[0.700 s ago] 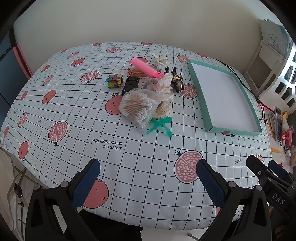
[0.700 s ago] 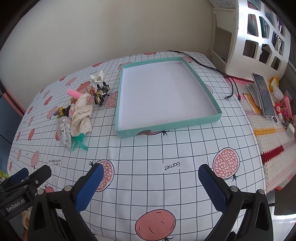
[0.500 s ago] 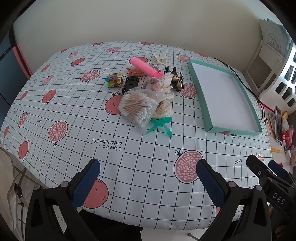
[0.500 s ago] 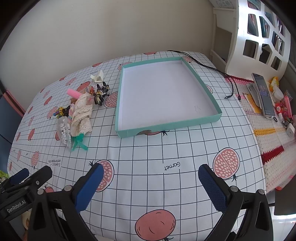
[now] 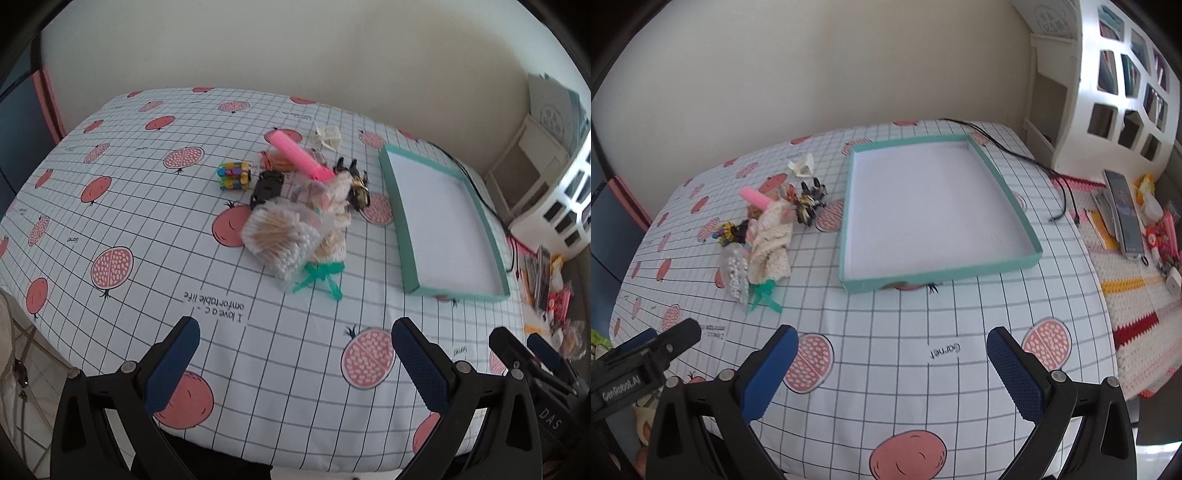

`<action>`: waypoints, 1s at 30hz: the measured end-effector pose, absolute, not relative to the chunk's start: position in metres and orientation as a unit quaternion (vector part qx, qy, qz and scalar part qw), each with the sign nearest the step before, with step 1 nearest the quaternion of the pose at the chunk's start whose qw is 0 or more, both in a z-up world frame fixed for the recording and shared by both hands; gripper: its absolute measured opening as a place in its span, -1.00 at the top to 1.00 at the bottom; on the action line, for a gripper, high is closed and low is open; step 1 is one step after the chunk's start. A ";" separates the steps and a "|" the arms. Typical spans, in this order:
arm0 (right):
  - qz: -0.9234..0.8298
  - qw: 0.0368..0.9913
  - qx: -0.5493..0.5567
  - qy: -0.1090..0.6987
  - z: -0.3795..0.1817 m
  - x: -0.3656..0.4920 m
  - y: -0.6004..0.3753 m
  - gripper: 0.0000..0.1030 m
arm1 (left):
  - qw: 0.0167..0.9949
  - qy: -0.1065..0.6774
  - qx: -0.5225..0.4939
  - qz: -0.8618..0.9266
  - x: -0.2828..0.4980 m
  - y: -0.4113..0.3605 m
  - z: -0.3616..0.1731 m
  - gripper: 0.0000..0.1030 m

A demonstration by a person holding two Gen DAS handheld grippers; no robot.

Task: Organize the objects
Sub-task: 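Move both grippers toward the pile of items beside the teal tray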

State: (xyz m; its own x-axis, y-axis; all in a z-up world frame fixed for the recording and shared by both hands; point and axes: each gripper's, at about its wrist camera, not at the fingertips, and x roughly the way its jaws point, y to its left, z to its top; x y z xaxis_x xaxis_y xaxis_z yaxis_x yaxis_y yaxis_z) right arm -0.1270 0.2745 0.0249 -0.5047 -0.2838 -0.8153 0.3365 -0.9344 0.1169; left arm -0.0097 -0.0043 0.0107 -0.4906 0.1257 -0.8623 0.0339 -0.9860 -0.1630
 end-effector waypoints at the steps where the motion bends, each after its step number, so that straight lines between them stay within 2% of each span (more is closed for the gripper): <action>1: -0.866 0.183 0.464 0.027 0.027 -0.129 0.271 -1.00 | 0.025 -0.088 -0.503 0.860 -0.014 -0.009 0.011 -1.00; 8: -0.855 0.215 0.472 0.028 0.039 -0.153 0.241 -1.00 | 0.010 -0.126 -0.475 0.871 -0.045 -0.032 0.023 -1.00; 14: -0.841 0.264 0.469 0.053 0.040 -0.169 0.196 -1.00 | 0.006 -0.115 -0.476 0.872 -0.077 -0.038 0.026 -1.00; 25: -0.799 0.309 0.501 0.123 0.000 -0.176 0.133 -1.00 | 0.004 -0.135 -0.553 0.822 -0.120 -0.047 -0.007 -1.00; 26: -0.796 0.311 0.505 0.125 -0.004 -0.177 0.131 -1.00 | -0.021 -0.158 -0.556 0.816 -0.123 -0.049 -0.011 -1.00; 30: -0.781 0.319 0.523 0.120 -0.017 -0.180 0.126 -0.96 | -0.018 -0.178 -0.574 0.799 -0.129 -0.053 -0.023 -1.00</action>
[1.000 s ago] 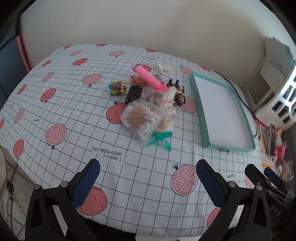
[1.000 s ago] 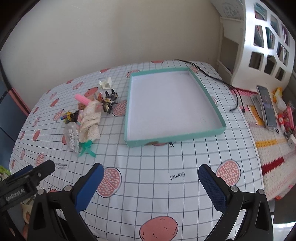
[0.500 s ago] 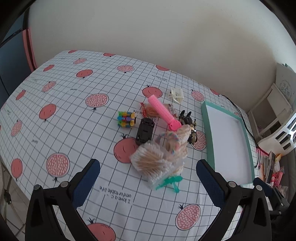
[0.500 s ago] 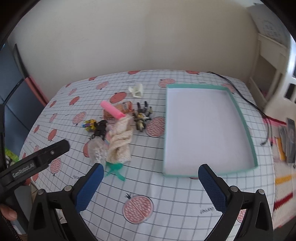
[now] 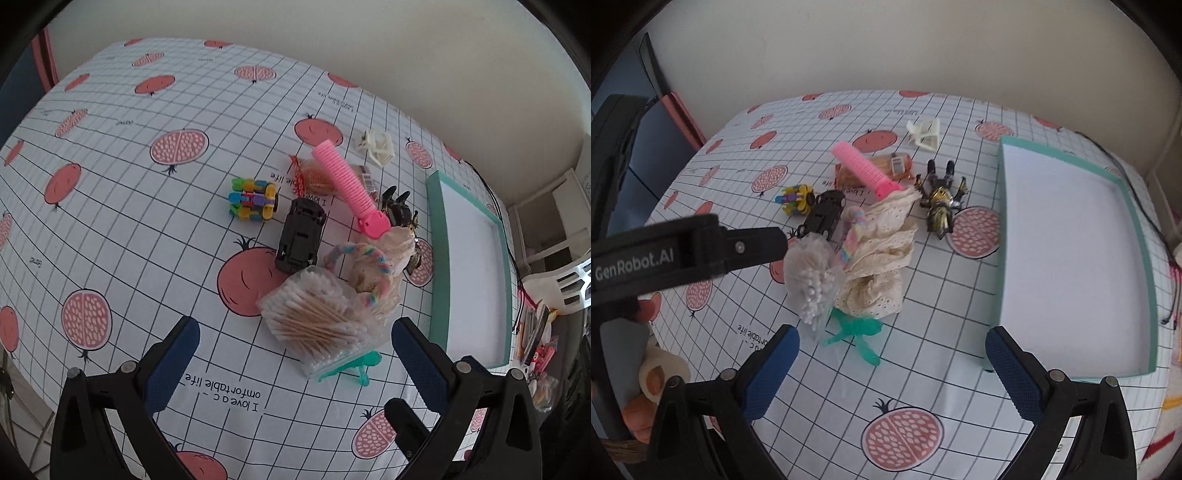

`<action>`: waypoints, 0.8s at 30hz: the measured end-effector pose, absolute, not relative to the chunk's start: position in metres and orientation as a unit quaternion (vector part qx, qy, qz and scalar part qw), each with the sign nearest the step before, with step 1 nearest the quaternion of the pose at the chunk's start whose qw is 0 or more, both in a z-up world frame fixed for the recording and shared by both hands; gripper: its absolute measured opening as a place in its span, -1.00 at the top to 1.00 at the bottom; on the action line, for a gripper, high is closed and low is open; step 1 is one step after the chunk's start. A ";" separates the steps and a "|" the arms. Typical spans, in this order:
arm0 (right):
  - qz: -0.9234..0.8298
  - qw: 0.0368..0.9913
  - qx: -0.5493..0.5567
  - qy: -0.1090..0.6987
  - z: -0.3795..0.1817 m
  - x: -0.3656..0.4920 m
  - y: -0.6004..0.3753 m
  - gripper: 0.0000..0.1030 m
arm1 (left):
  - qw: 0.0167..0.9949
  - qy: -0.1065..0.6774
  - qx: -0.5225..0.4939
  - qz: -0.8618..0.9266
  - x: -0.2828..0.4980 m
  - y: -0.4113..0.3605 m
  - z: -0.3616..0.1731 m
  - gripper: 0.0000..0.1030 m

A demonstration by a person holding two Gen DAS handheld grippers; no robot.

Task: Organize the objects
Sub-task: 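Move both grippers toward the pile of items beside the teal tray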

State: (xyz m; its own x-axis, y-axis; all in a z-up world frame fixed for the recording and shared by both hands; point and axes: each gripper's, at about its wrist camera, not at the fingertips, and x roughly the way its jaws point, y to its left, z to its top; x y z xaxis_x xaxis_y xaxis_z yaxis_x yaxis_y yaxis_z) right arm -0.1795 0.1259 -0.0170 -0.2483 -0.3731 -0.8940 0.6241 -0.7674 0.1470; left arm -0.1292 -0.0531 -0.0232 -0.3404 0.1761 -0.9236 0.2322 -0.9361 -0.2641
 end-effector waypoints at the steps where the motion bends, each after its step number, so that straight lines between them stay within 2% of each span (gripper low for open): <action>1: -0.779 0.320 0.526 0.123 -0.019 -0.179 0.125 -0.95 | 0.017 0.179 0.578 -0.796 -0.130 -0.054 -0.025 -1.00; 12: -0.764 0.311 0.553 0.118 -0.039 -0.185 0.123 -0.81 | 0.029 0.216 0.601 -0.769 -0.141 -0.056 -0.044 -1.00; 24: -0.746 0.315 0.581 0.085 -0.055 -0.196 0.121 -0.48 | 0.054 0.224 0.622 -0.748 -0.155 -0.050 -0.064 -1.00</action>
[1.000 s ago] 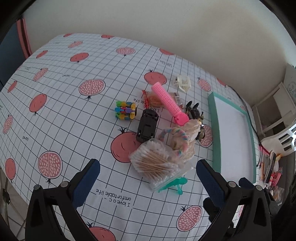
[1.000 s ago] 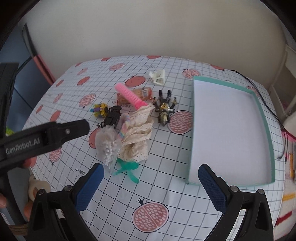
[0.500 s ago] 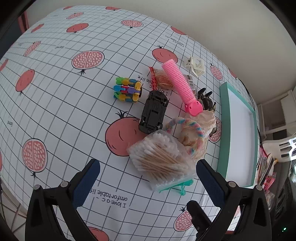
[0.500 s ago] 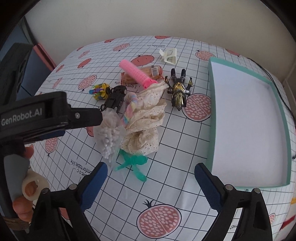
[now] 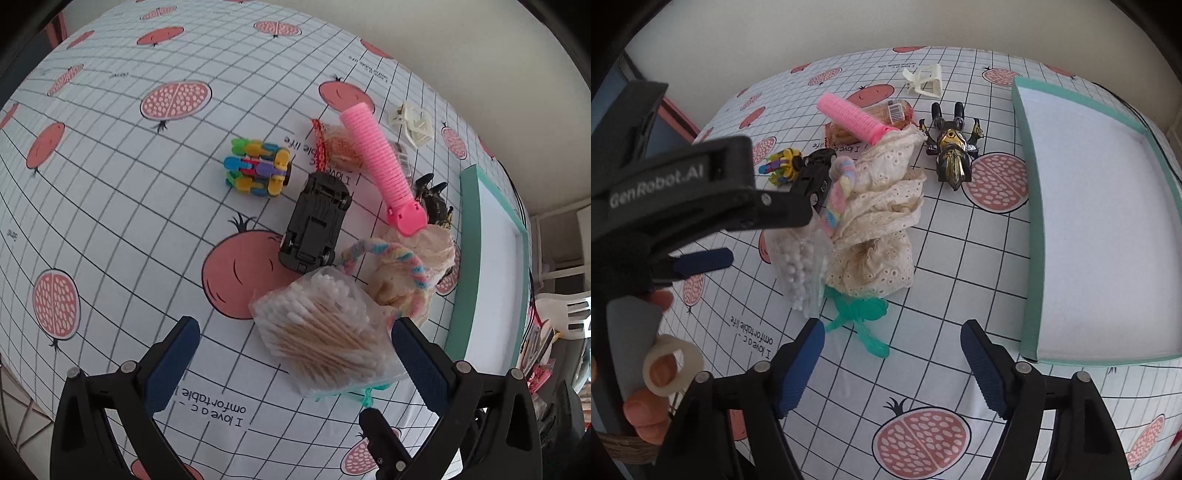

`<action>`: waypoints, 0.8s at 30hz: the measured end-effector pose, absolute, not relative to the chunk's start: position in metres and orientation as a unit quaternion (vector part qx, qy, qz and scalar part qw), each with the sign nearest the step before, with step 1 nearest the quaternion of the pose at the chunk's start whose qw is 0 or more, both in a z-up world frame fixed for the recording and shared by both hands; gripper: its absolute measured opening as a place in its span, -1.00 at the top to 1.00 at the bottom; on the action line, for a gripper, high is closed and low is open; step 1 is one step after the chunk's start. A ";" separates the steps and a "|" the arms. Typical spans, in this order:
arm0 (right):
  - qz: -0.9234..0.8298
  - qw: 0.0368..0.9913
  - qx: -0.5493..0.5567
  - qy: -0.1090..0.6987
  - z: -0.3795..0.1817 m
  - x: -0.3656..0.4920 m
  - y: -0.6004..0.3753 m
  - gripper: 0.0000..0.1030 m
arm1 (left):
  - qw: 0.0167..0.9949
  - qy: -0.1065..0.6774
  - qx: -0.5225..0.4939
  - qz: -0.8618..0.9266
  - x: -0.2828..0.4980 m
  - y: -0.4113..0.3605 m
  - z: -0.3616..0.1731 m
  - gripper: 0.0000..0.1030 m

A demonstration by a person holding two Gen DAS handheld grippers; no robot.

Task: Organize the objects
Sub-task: 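Move both grippers toward the pile of items beside the teal tray, then grasp the cotton swab bag with the left gripper while the right grasps the green figure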

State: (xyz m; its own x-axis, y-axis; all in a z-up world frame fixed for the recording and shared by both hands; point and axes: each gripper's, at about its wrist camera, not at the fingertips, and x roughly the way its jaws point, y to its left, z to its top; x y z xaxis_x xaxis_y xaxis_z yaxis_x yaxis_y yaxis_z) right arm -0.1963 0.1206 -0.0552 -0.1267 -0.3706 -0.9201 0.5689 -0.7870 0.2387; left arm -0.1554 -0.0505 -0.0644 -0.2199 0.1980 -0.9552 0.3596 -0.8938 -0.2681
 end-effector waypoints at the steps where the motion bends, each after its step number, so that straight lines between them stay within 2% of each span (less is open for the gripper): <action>1: -0.746 0.315 0.582 0.080 -0.055 -0.198 0.121 -0.42 | 0.052 0.226 0.625 -0.745 -0.155 -0.050 -0.066 -1.00; 10: -0.733 0.326 0.595 0.036 -0.060 -0.208 0.120 -0.08 | 0.056 0.230 0.626 -0.743 -0.156 -0.046 -0.069 -0.98; 13: -0.735 0.331 0.591 0.032 -0.059 -0.208 0.117 -0.02 | 0.052 0.242 0.625 -0.740 -0.155 -0.046 -0.070 -0.83; 18: -0.733 0.337 0.591 0.019 -0.058 -0.207 0.116 0.06 | 0.052 0.244 0.625 -0.740 -0.156 -0.043 -0.070 -0.83; 20: -0.733 0.336 0.592 0.019 -0.059 -0.208 0.115 0.17 | 0.057 0.248 0.623 -0.740 -0.155 -0.040 -0.071 -0.82; 24: -0.731 0.336 0.594 0.009 -0.062 -0.209 0.115 0.26 | 0.058 0.253 0.624 -0.737 -0.158 -0.042 -0.072 -0.82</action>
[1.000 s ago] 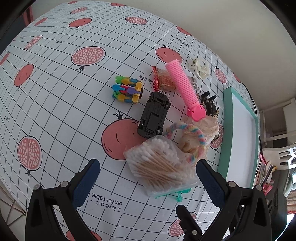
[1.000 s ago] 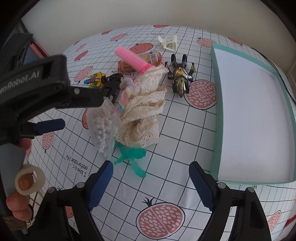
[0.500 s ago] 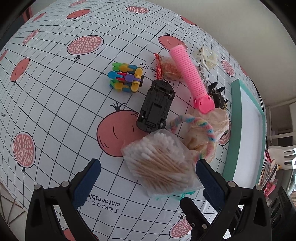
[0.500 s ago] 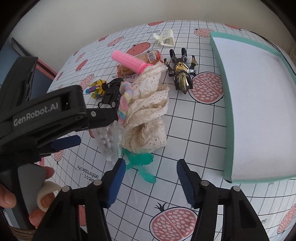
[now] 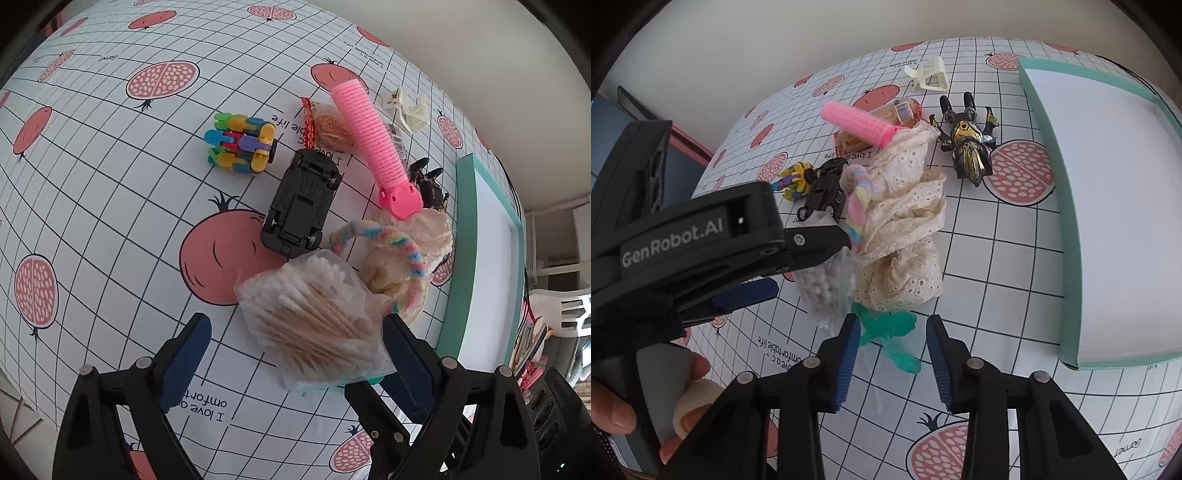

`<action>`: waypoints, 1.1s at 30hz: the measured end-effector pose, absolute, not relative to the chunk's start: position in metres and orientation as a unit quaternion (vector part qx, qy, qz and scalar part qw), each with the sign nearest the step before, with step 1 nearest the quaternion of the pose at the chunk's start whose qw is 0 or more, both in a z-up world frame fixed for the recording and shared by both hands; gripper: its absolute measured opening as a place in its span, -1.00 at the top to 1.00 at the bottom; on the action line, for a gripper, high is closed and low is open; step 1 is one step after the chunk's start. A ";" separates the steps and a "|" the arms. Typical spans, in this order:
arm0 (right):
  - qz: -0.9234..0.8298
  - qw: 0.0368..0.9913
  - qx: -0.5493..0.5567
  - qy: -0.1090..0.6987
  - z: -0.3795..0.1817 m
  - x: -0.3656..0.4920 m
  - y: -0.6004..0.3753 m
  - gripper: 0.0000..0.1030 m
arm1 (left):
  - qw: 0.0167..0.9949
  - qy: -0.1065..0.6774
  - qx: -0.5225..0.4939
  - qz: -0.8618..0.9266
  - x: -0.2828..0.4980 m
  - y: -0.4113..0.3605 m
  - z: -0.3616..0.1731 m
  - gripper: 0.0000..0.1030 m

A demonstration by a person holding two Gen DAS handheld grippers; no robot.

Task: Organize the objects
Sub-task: 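Grasp the cotton swab bag with the left gripper while the right grasps the green figure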

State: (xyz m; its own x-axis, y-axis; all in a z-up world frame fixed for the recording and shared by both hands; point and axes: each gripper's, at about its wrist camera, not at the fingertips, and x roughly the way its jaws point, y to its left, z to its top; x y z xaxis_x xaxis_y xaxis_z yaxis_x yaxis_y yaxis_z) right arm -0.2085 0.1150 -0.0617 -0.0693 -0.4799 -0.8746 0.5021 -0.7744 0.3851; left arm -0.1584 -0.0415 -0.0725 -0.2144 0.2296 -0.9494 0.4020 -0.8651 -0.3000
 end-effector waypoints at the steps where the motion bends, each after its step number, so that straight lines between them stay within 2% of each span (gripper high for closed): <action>1: -0.731 0.335 0.594 0.008 -0.062 -0.209 0.115 0.31 | 0.059 0.254 0.624 -0.736 -0.159 -0.040 -0.073 -0.82; 5: -0.732 0.334 0.594 0.006 -0.063 -0.210 0.114 0.51 | 0.060 0.256 0.627 -0.734 -0.160 -0.038 -0.078 -0.82; 8: -0.731 0.332 0.596 0.000 -0.063 -0.212 0.114 0.55 | 0.065 0.263 0.625 -0.732 -0.157 -0.035 -0.079 -0.80; 9: -0.731 0.332 0.597 -0.003 -0.062 -0.212 0.115 0.55 | 0.063 0.267 0.624 -0.732 -0.157 -0.035 -0.080 -0.60; 11: -0.731 0.331 0.597 -0.003 -0.063 -0.211 0.113 0.55 | 0.053 0.279 0.625 -0.727 -0.157 -0.034 -0.081 -0.36; 18: -0.729 0.330 0.599 -0.012 -0.063 -0.213 0.119 0.57 | 0.057 0.274 0.625 -0.729 -0.157 -0.032 -0.081 -0.34; 22: -0.731 0.326 0.599 -0.023 -0.062 -0.215 0.117 0.60 | 0.091 0.298 0.608 -0.730 -0.157 -0.031 -0.077 -0.30; 23: -0.731 0.327 0.598 -0.027 -0.061 -0.215 0.117 0.63 | 0.091 0.295 0.607 -0.732 -0.157 -0.031 -0.075 -0.14; 24: -0.731 0.328 0.598 -0.029 -0.060 -0.214 0.122 0.65 | 0.091 0.294 0.606 -0.733 -0.161 -0.030 -0.075 -0.13; 25: -0.732 0.327 0.597 -0.027 -0.059 -0.215 0.122 0.71 | 0.094 0.295 0.604 -0.734 -0.161 -0.030 -0.075 -0.12; 33: -0.727 0.329 0.602 -0.040 -0.056 -0.216 0.127 0.71 | 0.105 0.300 0.596 -0.738 -0.150 -0.037 -0.067 -0.10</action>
